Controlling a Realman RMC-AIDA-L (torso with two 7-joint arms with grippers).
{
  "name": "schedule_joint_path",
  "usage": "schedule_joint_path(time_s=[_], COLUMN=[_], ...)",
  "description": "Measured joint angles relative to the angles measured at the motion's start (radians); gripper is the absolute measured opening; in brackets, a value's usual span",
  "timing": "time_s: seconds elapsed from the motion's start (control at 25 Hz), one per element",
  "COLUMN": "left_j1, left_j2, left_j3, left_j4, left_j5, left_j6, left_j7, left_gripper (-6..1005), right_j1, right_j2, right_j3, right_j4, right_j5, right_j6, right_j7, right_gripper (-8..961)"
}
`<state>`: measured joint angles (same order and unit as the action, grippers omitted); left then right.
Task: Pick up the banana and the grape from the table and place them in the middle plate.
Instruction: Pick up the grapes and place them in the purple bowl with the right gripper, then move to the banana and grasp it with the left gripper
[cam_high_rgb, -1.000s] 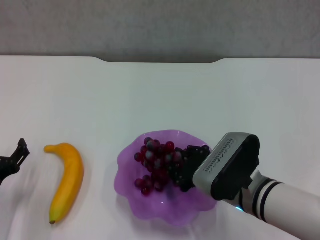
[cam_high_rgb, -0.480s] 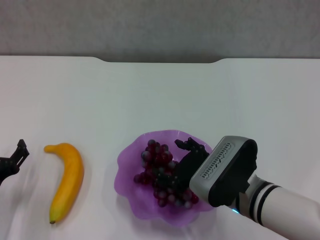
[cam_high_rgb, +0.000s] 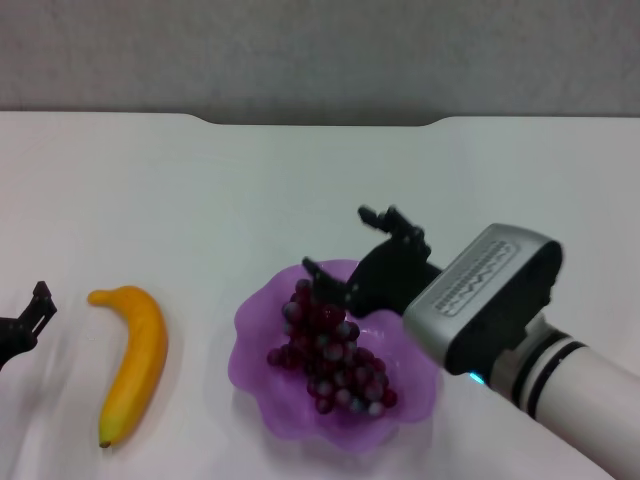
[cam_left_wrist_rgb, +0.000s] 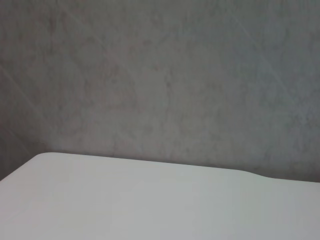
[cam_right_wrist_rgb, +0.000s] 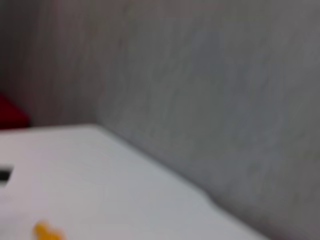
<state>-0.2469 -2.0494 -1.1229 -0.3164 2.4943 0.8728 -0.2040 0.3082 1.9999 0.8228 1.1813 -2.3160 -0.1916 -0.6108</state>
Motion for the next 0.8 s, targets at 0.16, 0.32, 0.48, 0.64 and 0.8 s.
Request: schedule_joint_path(time_s=[0.16,0.32,0.48,0.64,0.8], left_j1=[0.0,0.0,0.0,0.0,-0.002], left_j2=[0.0,0.0,-0.001,-0.001,-0.002], left_j3=[0.0,0.002,0.003,0.004,0.006], left_j4=[-0.001,-0.005,-0.006,-0.006,-0.006], left_j5=[0.0,0.0,0.0,0.0,0.0], left_j6=[0.0,0.0,0.001,0.001,0.002], left_j7=[0.0,-0.002,-0.002,-0.002,-0.002], left_gripper=[907,908,908,907,908], right_j1=[-0.066,-0.114,-0.15,-0.175,-0.184], right_j2=[-0.001,-0.002,0.0,0.002,0.004], right_j3=[0.009,0.046,0.078,0.108,0.137], right_j4=[0.04,0.057,0.063,0.037,-0.01], right_j5=[-0.055,-0.142,-0.163,-0.148,-0.137], right_j6=[-0.115,-0.153,-0.207,-0.306,-0.351], right_j7=[0.0,0.0,0.01,0.017,0.02], right_gripper=[905,905,905,905,905])
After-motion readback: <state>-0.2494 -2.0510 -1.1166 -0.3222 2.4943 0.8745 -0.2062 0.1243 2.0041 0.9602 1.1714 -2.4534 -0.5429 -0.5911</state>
